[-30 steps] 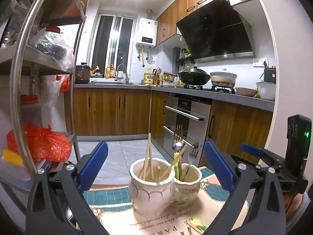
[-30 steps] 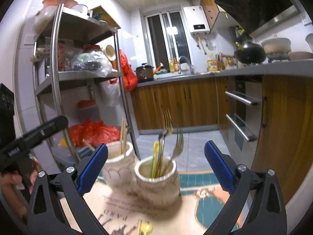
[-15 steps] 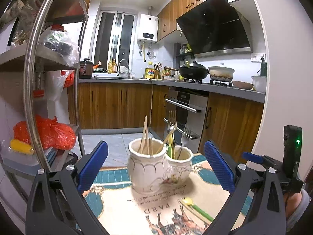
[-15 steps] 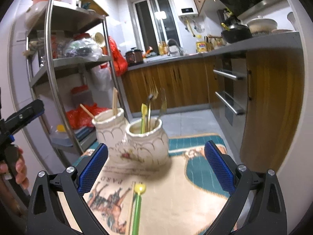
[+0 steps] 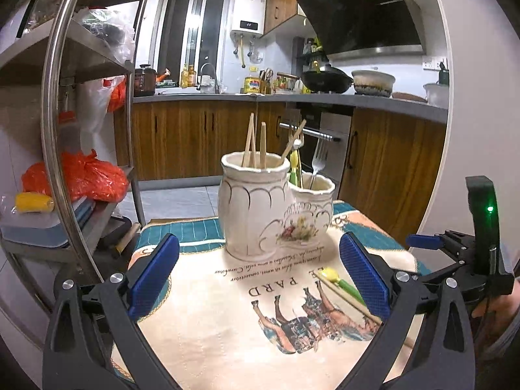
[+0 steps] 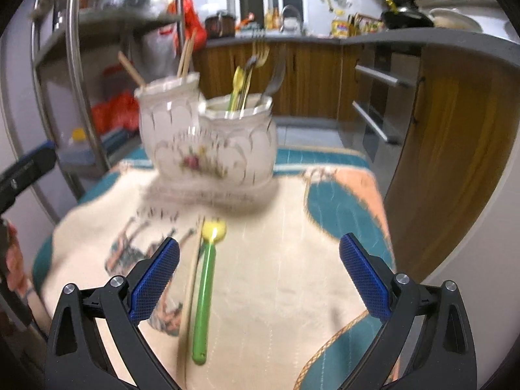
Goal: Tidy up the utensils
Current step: 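Move both open tools back to the utensils on the cloth, then close the right tool on the green utensil with yellow tulip tip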
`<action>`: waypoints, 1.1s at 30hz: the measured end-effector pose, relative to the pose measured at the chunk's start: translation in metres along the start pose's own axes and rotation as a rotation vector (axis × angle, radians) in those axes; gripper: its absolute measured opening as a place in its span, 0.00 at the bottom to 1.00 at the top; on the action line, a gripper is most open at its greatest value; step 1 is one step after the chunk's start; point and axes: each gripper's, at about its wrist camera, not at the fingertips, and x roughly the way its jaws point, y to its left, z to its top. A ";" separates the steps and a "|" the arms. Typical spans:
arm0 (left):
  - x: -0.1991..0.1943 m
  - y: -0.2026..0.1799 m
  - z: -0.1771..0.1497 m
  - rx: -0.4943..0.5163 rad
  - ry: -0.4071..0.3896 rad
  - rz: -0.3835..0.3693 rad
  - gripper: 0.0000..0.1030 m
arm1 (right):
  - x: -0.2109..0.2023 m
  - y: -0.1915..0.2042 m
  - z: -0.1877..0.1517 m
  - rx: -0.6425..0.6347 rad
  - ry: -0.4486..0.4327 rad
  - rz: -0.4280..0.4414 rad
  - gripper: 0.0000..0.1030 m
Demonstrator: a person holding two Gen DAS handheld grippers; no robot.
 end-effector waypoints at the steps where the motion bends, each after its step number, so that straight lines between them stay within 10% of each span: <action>1: 0.002 -0.001 -0.003 0.010 0.002 -0.001 0.94 | 0.003 0.001 -0.002 -0.009 0.013 -0.001 0.94; 14: 0.013 0.002 -0.012 0.017 0.032 -0.026 0.94 | 0.032 0.022 0.002 -0.072 0.182 0.112 0.23; 26: 0.015 -0.011 -0.011 0.043 0.064 -0.029 0.94 | 0.049 0.027 0.008 -0.084 0.212 0.163 0.10; 33: 0.024 -0.037 -0.014 0.084 0.140 -0.018 0.94 | 0.031 0.007 0.009 -0.032 0.086 0.202 0.10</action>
